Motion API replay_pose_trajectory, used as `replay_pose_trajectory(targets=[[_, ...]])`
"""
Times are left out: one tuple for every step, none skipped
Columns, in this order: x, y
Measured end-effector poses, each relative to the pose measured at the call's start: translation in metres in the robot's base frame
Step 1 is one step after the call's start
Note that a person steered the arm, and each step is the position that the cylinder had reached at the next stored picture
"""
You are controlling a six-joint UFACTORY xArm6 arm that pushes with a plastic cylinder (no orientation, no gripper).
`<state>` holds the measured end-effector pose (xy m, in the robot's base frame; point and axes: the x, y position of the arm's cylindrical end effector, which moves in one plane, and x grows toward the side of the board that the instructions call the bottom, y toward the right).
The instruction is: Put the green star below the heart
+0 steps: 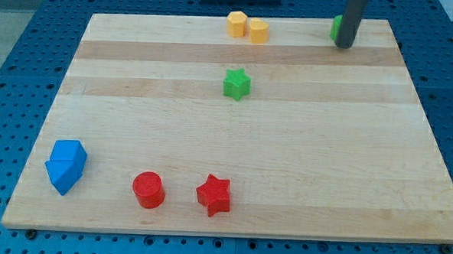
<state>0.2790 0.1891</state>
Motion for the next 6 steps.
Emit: replay_pose_trajectory(targets=[[0.093, -0.060], [0.171, -0.174], [0.150, -0.235], [0.128, -0.177], [0.087, -0.175], [0.112, -0.178]])
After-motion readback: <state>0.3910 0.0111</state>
